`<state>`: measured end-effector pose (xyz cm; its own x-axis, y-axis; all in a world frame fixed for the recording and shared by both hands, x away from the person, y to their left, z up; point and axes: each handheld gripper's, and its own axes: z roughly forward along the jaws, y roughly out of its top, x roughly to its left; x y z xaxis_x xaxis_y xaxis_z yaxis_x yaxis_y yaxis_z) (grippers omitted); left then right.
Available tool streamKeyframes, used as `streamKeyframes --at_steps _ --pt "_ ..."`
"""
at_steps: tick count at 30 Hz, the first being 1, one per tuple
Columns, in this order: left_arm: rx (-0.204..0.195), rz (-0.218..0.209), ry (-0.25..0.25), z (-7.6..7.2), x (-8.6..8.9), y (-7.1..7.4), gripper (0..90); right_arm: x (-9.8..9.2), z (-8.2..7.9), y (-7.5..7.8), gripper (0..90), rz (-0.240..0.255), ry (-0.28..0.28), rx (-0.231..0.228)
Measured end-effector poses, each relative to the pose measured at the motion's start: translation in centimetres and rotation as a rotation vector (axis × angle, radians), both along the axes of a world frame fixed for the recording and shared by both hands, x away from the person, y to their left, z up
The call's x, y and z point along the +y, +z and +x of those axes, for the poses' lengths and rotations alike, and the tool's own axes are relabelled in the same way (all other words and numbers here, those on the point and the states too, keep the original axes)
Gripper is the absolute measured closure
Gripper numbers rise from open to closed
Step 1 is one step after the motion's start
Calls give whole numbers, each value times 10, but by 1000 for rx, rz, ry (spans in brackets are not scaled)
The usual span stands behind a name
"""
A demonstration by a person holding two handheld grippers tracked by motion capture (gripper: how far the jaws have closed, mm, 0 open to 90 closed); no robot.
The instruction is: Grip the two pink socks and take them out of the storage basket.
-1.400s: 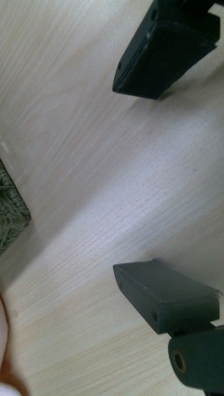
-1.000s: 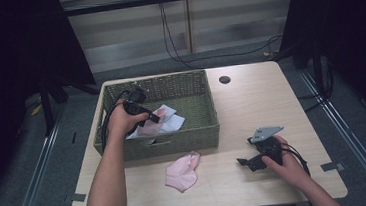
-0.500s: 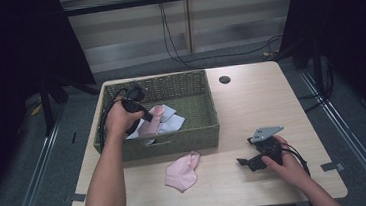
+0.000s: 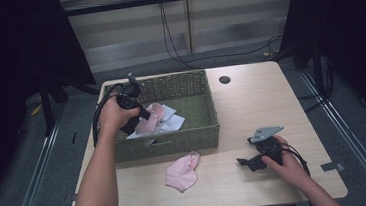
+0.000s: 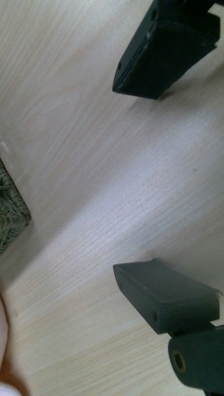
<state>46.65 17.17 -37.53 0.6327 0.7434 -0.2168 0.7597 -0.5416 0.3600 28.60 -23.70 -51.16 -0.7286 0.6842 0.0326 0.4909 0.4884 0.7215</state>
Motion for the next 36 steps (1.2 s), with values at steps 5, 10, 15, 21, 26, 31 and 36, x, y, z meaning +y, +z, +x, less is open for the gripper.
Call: streamKeyframes --at_steps 5,10,15,21,26,31,36 --pt "9 -7 -2 -1 1 9 834 0 0 0 106 0 0 0" --pt "17 -13 -4 -3 -2 15 834 0 0 0 106 0 0 0" --pt "24 -15 -15 -5 -3 24 834 0 0 0 106 0 0 0" --pt "24 -23 -23 -6 -5 35 834 0 0 0 106 0 0 0" --pt "39 -42 -23 -10 -5 43 834 0 0 0 106 0 0 0" --pt "39 -48 -24 -16 -5 50 834 0 0 0 106 0 0 0" --pt "40 -48 -24 -21 -8 57 834 0 0 0 106 0 0 0"
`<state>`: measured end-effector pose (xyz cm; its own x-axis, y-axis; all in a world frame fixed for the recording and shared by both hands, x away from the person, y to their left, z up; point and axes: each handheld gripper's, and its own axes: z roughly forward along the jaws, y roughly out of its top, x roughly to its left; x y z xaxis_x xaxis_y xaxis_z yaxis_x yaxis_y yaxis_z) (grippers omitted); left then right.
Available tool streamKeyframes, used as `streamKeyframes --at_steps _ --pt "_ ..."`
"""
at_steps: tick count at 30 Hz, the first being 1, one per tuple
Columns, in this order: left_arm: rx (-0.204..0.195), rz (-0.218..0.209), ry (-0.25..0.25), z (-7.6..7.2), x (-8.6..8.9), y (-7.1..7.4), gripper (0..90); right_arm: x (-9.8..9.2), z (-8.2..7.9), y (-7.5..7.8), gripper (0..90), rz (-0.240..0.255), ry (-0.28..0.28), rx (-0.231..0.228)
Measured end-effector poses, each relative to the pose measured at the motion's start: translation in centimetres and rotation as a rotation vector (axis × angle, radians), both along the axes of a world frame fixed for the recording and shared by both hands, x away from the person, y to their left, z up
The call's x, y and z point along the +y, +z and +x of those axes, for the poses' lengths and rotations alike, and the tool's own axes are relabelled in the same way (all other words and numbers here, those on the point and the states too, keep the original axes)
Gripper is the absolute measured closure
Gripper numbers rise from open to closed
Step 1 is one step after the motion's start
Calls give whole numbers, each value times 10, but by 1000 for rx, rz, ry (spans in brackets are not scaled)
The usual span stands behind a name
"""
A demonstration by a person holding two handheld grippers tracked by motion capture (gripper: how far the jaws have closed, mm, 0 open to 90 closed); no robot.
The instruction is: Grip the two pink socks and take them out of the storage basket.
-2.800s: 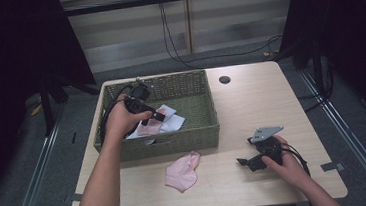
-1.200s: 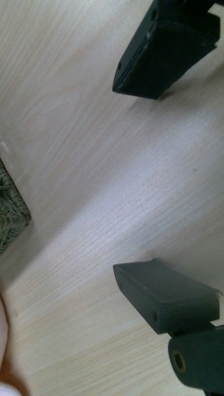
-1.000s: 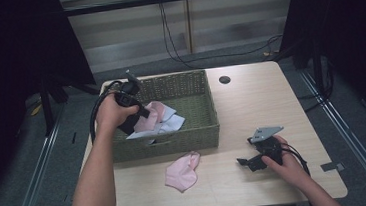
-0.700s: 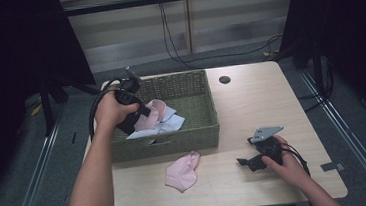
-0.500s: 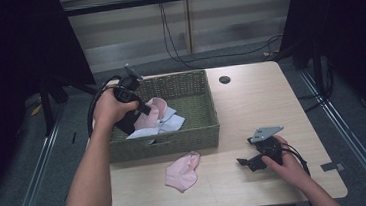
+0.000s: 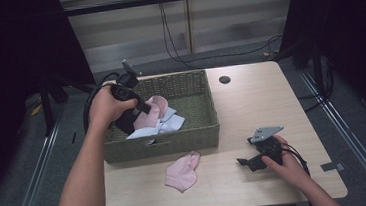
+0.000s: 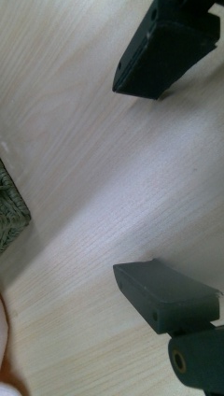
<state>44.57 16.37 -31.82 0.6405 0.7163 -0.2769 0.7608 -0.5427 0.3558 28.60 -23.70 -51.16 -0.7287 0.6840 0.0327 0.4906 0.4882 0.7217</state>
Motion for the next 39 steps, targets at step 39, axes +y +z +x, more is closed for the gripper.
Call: streamKeyframes --at_steps 39 --pt "-8 -35 -142 -46 -33 28 833 0 0 0 106 0 0 0"
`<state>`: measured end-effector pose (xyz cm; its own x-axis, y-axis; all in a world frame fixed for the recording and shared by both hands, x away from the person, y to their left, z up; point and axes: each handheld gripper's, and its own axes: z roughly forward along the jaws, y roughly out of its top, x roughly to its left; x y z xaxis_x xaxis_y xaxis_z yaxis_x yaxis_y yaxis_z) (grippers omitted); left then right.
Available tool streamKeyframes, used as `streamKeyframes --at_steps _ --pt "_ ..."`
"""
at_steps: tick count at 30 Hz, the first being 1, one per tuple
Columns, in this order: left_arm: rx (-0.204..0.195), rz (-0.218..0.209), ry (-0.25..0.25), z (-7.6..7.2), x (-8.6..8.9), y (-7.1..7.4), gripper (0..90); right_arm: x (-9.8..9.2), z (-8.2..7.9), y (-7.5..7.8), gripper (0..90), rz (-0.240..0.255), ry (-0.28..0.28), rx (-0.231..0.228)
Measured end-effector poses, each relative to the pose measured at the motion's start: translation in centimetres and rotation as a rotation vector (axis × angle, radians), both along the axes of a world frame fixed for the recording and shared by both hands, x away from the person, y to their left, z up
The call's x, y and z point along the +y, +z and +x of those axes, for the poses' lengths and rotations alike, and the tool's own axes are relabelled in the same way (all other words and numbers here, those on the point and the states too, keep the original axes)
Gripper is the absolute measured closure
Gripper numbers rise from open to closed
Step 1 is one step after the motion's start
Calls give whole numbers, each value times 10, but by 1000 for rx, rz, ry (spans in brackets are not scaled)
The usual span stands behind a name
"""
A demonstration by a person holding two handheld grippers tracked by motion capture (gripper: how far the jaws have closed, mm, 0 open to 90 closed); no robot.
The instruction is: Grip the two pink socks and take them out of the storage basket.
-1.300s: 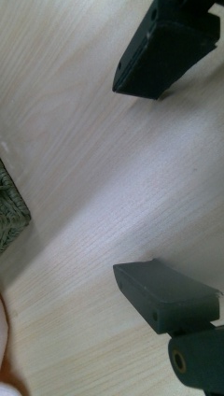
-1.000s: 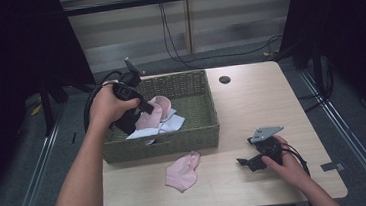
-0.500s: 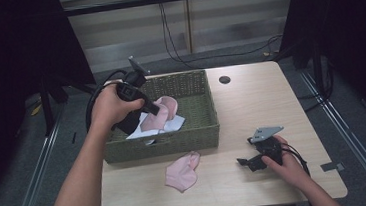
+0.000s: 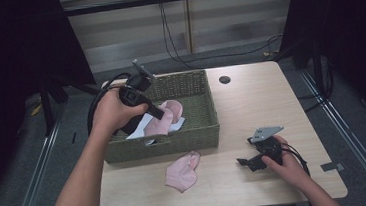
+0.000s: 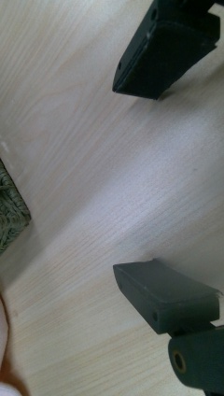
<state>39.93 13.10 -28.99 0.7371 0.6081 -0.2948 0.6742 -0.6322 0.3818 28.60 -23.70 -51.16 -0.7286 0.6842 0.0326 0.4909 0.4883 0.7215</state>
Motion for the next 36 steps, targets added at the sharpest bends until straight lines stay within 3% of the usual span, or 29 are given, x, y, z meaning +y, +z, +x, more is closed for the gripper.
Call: streamKeyframes --at_steps 7,22,36 --pt "-1 -5 -43 -10 -6 0 833 0 0 0 106 0 0 0" --pt "-2 -58 -111 -29 -15 -2 833 0 0 0 106 0 1 -1" --pt "-11 -87 -162 -46 -24 -15 831 0 0 0 106 0 1 -1"
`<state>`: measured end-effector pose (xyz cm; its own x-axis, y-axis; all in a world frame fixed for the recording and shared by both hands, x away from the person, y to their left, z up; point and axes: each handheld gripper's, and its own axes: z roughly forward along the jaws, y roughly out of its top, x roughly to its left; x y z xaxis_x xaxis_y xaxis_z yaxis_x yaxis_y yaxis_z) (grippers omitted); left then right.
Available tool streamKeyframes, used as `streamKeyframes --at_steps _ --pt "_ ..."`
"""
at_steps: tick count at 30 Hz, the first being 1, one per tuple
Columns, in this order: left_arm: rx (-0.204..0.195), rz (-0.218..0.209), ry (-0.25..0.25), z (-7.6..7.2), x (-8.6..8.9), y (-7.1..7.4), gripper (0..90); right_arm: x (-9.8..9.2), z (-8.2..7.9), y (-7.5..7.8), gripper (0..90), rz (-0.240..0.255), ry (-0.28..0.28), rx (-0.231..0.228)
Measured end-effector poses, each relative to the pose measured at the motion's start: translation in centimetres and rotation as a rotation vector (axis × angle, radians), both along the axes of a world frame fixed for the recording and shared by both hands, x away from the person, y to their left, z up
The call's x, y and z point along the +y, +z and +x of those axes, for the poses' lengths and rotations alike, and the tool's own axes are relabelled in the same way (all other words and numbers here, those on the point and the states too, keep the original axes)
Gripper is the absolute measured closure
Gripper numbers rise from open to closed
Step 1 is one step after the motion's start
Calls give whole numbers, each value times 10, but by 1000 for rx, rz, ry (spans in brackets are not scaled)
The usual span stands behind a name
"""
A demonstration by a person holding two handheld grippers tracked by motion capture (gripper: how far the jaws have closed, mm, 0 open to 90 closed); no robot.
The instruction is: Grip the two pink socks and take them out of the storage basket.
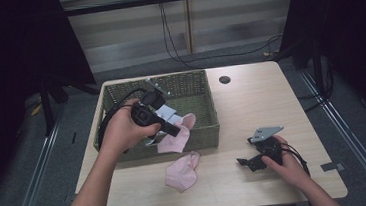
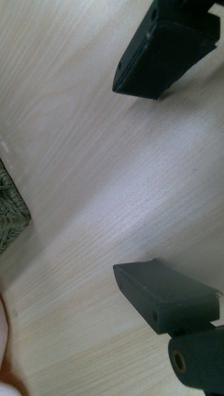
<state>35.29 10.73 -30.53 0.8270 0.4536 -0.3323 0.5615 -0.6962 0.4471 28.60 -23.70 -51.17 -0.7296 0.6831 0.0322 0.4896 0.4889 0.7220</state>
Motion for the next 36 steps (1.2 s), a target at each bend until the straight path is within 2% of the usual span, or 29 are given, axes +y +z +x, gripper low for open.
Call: streamKeyframes --at_steps 11,16,19,22,24,26,32,36 --pt "-2 -17 -38 -11 -8 -16 828 0 0 0 106 0 -4 5" --pt "10 -25 -41 -14 -12 -28 827 0 0 0 106 -2 0 4" --pt "3 -12 -56 -15 -15 -36 824 0 0 0 106 -2 0 4" --pt "16 -27 -59 -17 -18 -47 822 0 0 0 106 -2 0 4" --pt "13 -1 -71 -17 -21 -54 819 0 0 0 106 -2 -1 4" --pt "17 -8 -72 -18 -23 -61 816 0 0 0 106 -2 -1 4" --pt "15 6 -77 -21 -27 -75 805 0 0 0 106 -2 -1 5" --pt "7 24 -81 -23 -29 -81 725 0 0 0 106 -2 -1 4"
